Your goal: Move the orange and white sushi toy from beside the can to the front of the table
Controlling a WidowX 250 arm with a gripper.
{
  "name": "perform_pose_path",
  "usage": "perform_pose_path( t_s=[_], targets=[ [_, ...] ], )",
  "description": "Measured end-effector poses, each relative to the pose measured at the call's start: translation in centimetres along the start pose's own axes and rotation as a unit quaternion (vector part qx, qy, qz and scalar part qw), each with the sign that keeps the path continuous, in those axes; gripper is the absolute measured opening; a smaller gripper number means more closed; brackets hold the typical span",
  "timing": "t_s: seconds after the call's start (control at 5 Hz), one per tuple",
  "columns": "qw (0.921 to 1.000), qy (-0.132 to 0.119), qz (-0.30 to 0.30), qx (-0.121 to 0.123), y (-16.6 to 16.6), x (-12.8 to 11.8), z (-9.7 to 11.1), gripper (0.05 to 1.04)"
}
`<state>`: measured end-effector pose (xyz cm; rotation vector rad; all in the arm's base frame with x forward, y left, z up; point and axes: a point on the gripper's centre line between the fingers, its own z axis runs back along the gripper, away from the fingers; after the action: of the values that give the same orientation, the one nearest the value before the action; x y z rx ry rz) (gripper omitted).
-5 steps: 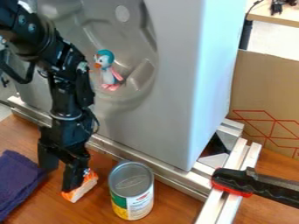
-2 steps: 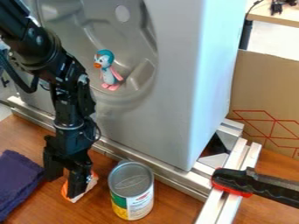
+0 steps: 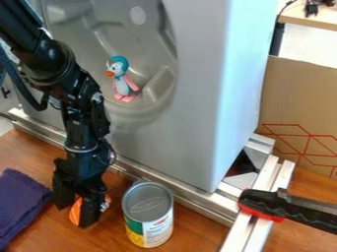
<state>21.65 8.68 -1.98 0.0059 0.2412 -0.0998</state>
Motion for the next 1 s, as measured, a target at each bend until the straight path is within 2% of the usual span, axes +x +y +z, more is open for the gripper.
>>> perform_pose_path(
  t_s=[0.2, 0.4, 0.6, 0.8, 1.0],
  targets=[
    [0.9999, -0.009, 0.008, 0.003, 0.1, 0.3, 0.0, 0.668],
    [0.9993, -0.027, 0.027, 0.005, -0.2, 0.0, 0.4, 0.590],
    [0.9975, -0.055, 0.043, 0.006, -0.8, -0.9, 2.0, 0.590],
    [0.9940, -0.099, 0.040, 0.022, -2.2, -2.4, 5.4, 0.590],
    [0.9928, -0.112, 0.032, 0.028, -3.2, -4.8, 6.3, 0.590]
  ],
)
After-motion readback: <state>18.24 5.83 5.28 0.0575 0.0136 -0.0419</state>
